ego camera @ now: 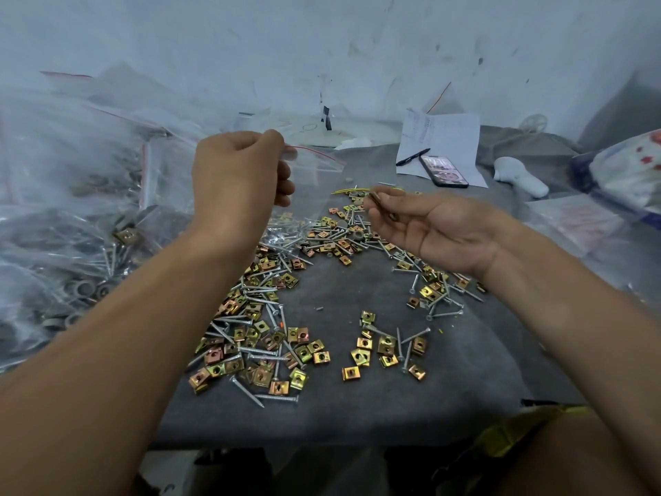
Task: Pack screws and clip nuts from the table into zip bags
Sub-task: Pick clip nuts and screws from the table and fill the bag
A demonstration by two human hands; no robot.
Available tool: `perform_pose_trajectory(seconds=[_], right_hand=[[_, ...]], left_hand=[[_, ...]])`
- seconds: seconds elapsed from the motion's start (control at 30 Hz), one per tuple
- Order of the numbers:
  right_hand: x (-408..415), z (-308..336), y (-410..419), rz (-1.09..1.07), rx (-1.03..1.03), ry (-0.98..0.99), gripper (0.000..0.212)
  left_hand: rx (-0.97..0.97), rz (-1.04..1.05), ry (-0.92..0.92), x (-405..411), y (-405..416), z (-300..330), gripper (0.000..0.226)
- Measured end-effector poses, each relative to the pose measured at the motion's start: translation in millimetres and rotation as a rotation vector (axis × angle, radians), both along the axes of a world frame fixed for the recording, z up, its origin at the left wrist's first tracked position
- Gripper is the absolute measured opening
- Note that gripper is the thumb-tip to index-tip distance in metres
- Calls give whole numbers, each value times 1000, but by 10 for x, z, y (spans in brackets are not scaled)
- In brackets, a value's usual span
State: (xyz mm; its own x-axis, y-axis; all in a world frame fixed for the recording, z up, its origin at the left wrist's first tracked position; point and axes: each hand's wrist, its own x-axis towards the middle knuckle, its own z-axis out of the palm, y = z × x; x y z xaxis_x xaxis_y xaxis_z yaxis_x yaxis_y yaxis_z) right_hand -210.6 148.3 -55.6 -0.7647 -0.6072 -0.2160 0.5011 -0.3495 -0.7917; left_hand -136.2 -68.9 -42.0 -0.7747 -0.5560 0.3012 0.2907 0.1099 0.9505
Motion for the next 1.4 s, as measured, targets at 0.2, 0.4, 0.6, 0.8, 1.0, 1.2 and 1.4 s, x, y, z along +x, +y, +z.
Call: perform_pose_trajectory(seconds=[0.2, 0.4, 0.6, 0.8, 1.0, 1.2, 1.4], right_hand=[[11, 3, -6, -49, 9, -106, 18], [70, 46, 15, -34, -56, -166, 36], [83, 69, 10, -31, -106, -196, 44], [60, 37, -46, -122, 186, -118, 26], [71, -57, -220, -104, 575, 226, 22], [49, -255, -306, -3, 1391, 1112, 16], [50, -285, -429, -52, 1537, 1164, 24]], left_hand=[[-5, -5, -3, 7, 12, -2, 24], [-1, -2, -2, -8, 1, -3, 24], [3, 2, -2, -7, 4, 1, 24], [2, -4, 0, 4, -6, 5, 24], [-8, 9, -12, 7, -11, 11, 25], [-17, 13, -11, 20, -29, 6, 26], [-25, 6, -19, 19, -21, 1, 26]])
